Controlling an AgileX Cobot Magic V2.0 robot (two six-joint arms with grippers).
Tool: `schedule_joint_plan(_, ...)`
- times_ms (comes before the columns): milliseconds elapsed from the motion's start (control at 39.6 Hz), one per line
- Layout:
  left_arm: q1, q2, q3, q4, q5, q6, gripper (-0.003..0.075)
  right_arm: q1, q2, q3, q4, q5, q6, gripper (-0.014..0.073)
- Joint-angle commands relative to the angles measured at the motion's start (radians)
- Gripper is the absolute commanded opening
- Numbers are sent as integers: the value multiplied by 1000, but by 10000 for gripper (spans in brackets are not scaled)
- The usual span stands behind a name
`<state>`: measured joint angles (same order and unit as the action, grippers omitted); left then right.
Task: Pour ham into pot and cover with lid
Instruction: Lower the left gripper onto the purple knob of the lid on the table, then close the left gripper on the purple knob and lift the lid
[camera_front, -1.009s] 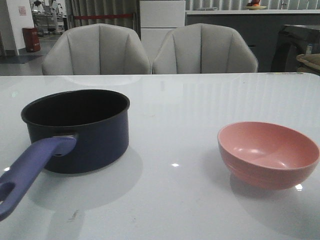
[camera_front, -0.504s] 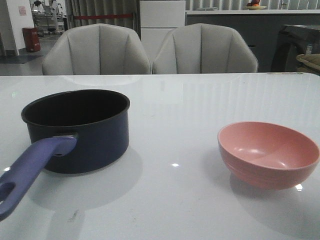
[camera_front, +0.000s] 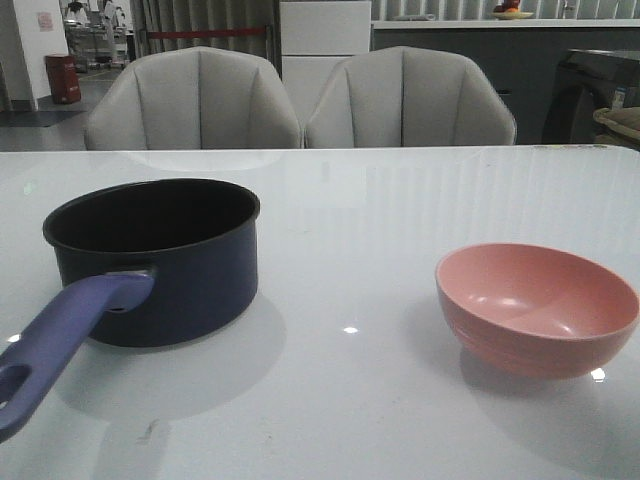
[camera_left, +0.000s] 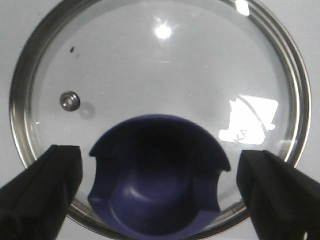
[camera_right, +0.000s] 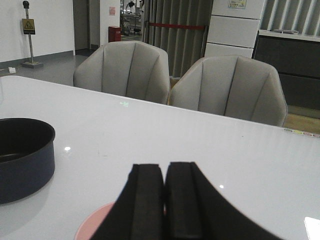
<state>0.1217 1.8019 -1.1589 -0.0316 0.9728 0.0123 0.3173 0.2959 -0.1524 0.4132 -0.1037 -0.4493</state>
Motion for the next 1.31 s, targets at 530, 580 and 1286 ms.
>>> schedule_joint_plan(530,2,-19,-28,0,-16,1,276,-1,6,-27,-3,-76,-7,153)
schedule_joint_plan(580,2,-19,-28,0,-16,1,223,-1,6,-27,-3,-76,-7,153)
schedule_joint_plan(1286,2,-62,-128,0,16,1,115,-1,6,-27,-3,-76,-7,153)
